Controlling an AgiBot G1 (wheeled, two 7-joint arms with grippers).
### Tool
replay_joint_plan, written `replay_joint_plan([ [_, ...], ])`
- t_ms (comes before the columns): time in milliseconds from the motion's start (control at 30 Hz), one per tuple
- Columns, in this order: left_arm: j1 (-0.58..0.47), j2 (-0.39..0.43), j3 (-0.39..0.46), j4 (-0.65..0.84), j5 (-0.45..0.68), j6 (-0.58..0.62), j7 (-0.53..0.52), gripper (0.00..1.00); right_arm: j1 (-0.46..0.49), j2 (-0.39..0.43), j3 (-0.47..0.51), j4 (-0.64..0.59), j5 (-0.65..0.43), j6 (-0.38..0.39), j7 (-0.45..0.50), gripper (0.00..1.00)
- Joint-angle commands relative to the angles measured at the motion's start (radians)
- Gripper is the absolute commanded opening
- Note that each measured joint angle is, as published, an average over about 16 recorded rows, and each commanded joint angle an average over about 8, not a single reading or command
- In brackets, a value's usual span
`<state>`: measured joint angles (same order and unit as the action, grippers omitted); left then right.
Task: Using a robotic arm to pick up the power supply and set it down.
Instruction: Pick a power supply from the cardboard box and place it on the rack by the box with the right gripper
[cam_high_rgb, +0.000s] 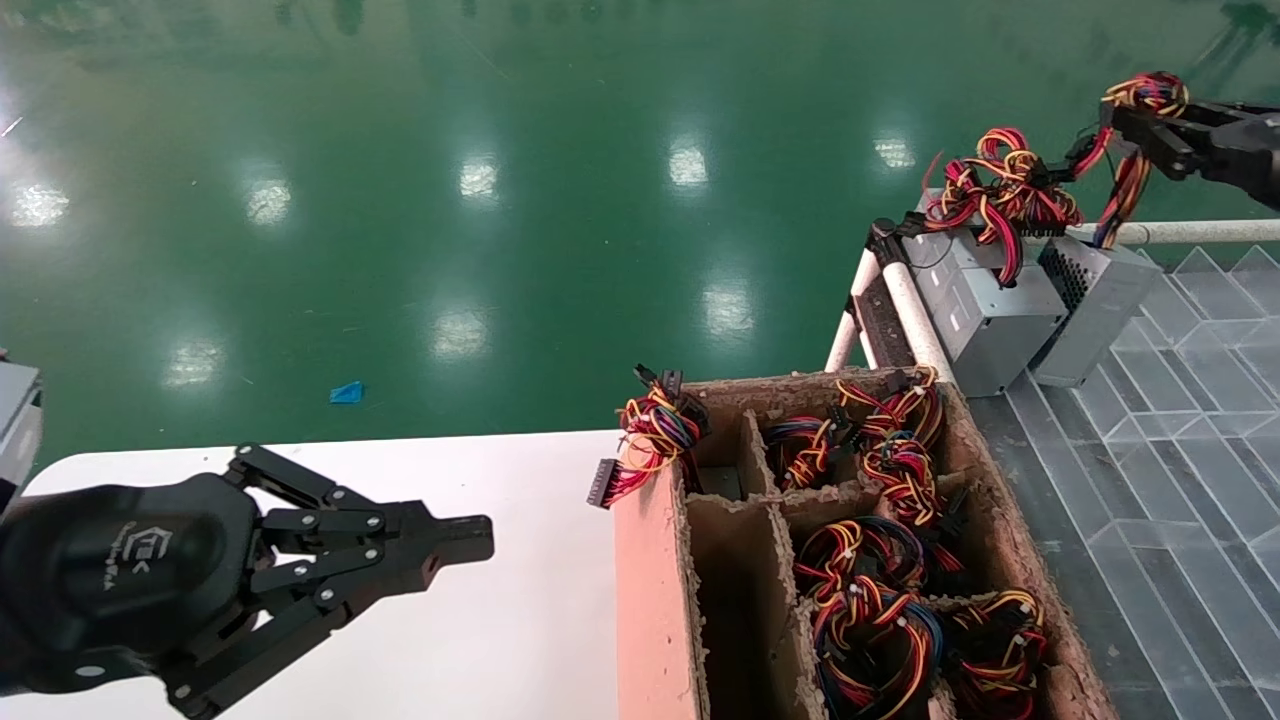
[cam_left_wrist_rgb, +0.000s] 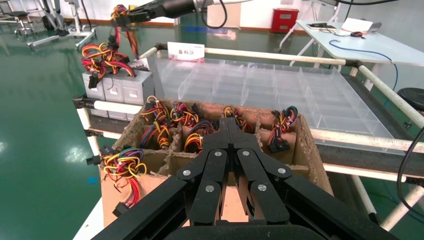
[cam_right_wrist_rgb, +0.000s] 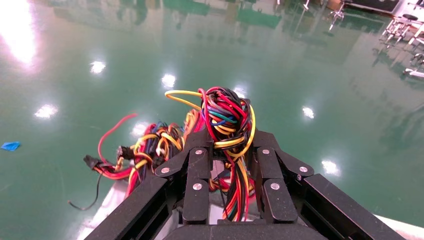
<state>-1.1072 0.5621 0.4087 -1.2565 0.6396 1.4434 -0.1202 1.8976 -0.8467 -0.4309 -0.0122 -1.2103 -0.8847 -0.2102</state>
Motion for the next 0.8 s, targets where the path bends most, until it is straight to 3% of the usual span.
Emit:
replay_joint_plan([
  [33,0.0,0.0,0.0,0.0,0.0,0.0,0.0,0.0,-0.001,-0.014,0.001,0.005,0.001,0.017,0.0,0.0],
  [367,0.0,0.0,0.0,0.0,0.0,0.0,0.0,0.0,-0.025,-0.026,0.005,0.007,0.008,0.004,-0.008,0.02],
  [633,0.0,0.0,0.0,0.0,0.0,0.0,0.0,0.0,-0.041,-0.019,0.009,0.008,0.012,-0.04,-0.001,0.97],
  [800,0.0,0.0,0.0,0.0,0.0,0.0,0.0,0.0,-0.032,-0.016,0.004,0.017,0.006,-0.054,-0.003,1.0],
])
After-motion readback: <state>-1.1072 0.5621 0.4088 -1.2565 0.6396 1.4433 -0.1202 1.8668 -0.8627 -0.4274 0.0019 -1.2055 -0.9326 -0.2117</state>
